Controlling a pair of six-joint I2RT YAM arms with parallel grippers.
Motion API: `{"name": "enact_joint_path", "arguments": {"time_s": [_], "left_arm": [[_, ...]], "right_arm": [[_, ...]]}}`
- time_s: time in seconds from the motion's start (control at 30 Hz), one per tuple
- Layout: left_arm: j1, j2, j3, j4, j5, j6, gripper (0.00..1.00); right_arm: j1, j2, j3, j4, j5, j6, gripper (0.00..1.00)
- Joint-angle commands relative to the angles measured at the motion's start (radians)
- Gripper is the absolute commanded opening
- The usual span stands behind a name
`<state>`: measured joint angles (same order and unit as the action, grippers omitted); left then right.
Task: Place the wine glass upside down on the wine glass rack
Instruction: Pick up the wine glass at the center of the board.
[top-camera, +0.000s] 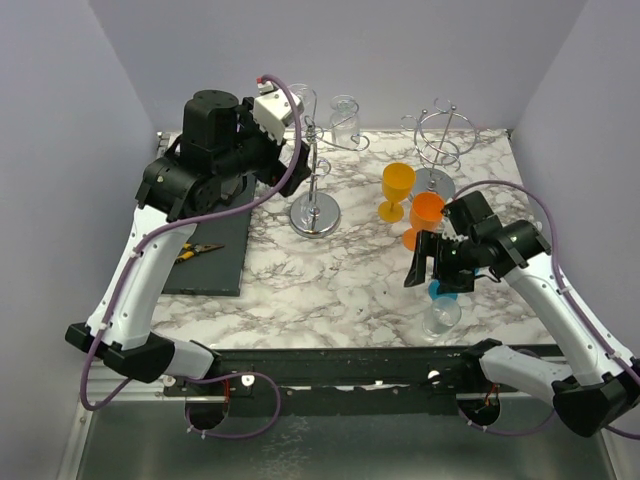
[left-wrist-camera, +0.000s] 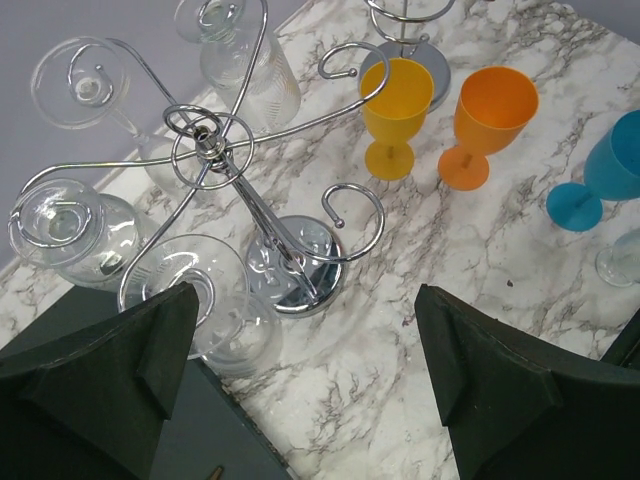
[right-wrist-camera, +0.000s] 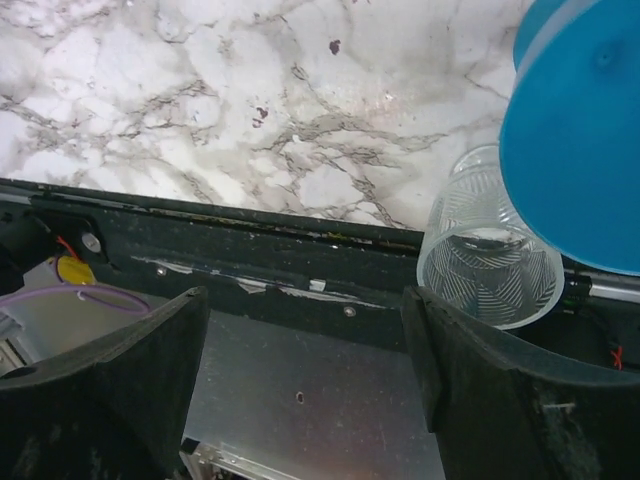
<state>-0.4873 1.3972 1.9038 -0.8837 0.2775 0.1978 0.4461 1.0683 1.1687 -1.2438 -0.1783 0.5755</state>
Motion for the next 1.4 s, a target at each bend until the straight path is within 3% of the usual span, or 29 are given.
{"name": "enact_joint_path", "arguments": {"time_s": [0.0,0.33,0.73,0.87,1.07,1.27,1.37], "left_arm": [[0.000,-0.051,-0.021,-0.008,0.037,-0.002,0.99],[0.000,-0.072,-0.045,-0.006,0.033,0.017,0.99],[0.000,-0.082,-0.049,-0.009,0.023,0.012,0.99],[0.000,-0.088,-0.042,-0.028,0.019,0.021,0.99],[0.000,-0.092,-0.036,-0.037,0.015,0.033,0.99],[0.000,-0.095,-0.044,-0.037,0.011,0.040,0.99],[0.000,-0.097,-0.038,-0.037,0.014,0.034,0.99]], "right_arm": [[0.003,-0.033,-0.073,-0.008,0.022,0.058,0.83],[0.003,-0.089,-0.253,0.074,0.120,0.099,0.77],[0.016,-0.044,-0.369,0.241,0.076,0.102,0.68],[0.067,-0.014,-0.399,0.292,0.087,0.130,0.59],[0.230,0.014,-0.365,0.283,0.232,0.226,0.42],[0.280,0.008,-0.311,0.282,0.304,0.251,0.08],[0.299,0.018,-0.277,0.298,0.308,0.248,0.00]]}}
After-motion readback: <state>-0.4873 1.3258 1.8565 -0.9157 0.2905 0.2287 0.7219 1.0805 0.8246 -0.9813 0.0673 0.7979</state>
